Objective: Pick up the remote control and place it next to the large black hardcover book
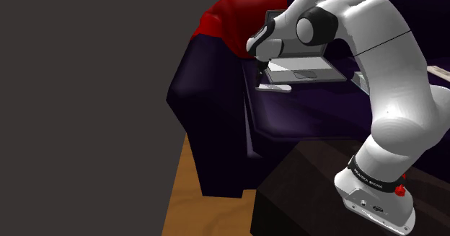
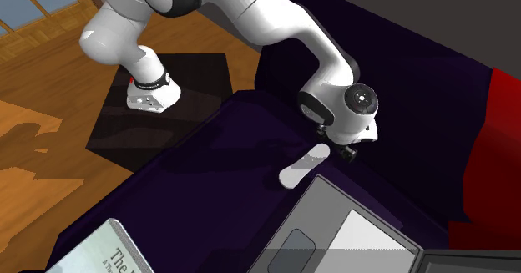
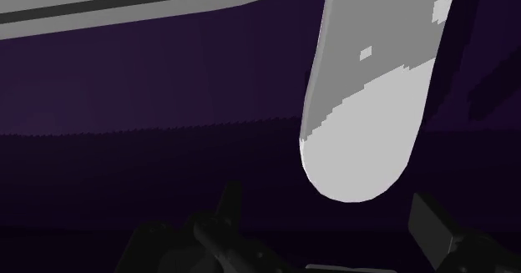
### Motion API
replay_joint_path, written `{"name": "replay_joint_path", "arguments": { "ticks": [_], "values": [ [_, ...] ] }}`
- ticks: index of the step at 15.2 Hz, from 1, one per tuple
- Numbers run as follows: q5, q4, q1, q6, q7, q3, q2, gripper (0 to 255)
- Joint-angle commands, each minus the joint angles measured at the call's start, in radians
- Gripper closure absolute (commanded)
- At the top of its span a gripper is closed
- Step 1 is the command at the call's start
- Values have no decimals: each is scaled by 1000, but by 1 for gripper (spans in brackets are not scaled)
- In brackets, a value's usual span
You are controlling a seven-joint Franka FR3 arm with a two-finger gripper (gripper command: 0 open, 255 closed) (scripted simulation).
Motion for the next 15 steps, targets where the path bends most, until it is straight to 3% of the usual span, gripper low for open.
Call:
{"name": "replay_joint_path", "arguments": {
  "ticks": [1, 2, 11, 12, 15],
  "values": [
    [0, 0, 0, 0, 0, 0, 0, 0],
    [0, 0, 0, 0, 0, 0, 0, 255],
    [0, 9, -1, -3, 1, -1, 0, 255],
    [0, 9, -1, -3, 1, -1, 0, 0],
    [3, -109, -11, 36, -30, -22, -75, 0]
  ]
}}
